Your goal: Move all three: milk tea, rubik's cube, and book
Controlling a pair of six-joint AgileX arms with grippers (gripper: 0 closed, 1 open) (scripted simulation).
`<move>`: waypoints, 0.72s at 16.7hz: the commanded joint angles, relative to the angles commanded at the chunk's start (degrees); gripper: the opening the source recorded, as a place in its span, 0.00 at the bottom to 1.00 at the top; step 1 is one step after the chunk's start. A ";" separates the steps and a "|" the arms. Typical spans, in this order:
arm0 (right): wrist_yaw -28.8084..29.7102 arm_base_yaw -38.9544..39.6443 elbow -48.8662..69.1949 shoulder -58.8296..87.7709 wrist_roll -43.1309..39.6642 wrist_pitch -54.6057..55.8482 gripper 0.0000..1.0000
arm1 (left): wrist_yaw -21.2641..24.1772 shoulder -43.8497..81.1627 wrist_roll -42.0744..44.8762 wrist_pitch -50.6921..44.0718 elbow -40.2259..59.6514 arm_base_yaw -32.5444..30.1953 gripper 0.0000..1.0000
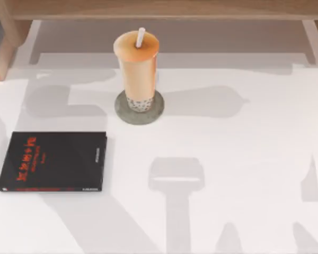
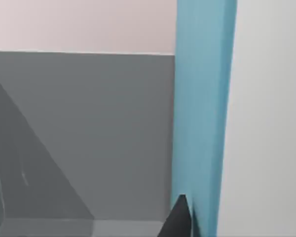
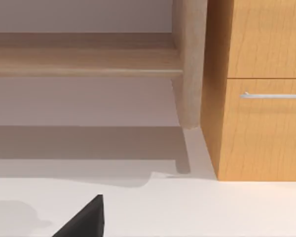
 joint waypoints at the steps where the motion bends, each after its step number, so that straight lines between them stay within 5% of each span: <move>1: 0.00 0.00 0.00 0.00 0.00 0.00 1.00 | 0.00 0.00 0.00 0.00 0.00 0.00 0.25; 4: 0.00 0.00 0.00 0.00 0.00 0.00 1.00 | 0.00 0.00 0.00 0.00 0.00 0.00 0.02; 12: 0.00 0.00 0.00 0.00 0.00 0.00 1.00 | 0.00 0.00 0.00 0.00 0.00 0.00 0.00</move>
